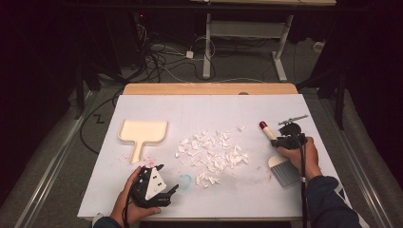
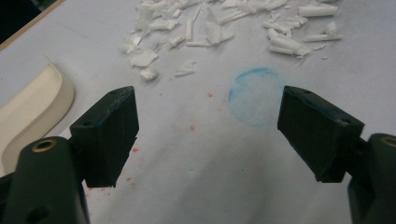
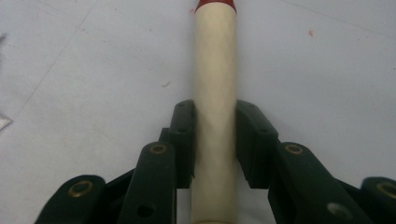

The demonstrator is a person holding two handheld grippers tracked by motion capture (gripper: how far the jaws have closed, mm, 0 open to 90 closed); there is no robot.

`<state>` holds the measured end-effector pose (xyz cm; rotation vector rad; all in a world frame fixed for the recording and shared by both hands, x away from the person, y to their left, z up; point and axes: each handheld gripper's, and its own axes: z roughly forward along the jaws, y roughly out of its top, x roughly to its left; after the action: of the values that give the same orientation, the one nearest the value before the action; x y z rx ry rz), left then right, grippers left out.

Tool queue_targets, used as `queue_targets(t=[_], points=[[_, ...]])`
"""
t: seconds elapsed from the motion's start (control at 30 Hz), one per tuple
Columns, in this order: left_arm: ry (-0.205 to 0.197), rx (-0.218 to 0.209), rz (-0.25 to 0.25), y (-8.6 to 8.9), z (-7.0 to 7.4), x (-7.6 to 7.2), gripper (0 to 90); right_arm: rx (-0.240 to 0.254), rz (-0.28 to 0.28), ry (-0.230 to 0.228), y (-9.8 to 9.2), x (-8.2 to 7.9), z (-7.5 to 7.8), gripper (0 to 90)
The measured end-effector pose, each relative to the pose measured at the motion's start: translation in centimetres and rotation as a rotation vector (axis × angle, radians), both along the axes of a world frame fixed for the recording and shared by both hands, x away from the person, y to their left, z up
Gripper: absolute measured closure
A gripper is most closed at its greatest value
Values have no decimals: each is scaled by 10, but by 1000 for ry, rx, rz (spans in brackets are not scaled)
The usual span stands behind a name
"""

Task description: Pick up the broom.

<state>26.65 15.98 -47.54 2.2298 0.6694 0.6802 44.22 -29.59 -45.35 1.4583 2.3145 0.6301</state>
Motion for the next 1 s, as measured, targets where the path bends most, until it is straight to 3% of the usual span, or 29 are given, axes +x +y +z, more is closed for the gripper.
queue_targets(t=[0.17,0.2,0.23,0.43,0.47,0.5,0.63,0.77,0.8,1.0], points=[[2,-4,1,1,0,0,195,23,3,-21,-3,-2,-1,717],[2,-5,3,1,0,0,195,36,2,-52,-4,-6,0,717],[2,-6,5,1,0,0,195,36,2,-52,-4,-6,0,717],[1,-10,13,3,1,-2,195,123,31,-189,-13,-28,19,717],[1,-10,13,3,1,-2,195,123,31,-189,-13,-28,19,717],[0,-13,14,4,1,-2,195,148,42,-237,-16,-38,28,718],[0,-22,18,4,2,-3,195,189,66,-312,-24,-57,43,718],[6,-51,16,3,5,-3,197,214,68,-357,-30,-70,51,719],[11,-67,15,2,6,-4,198,244,75,-381,-35,-79,55,719],[28,-132,2,-4,14,-4,203,268,102,-437,-39,-102,66,719]])
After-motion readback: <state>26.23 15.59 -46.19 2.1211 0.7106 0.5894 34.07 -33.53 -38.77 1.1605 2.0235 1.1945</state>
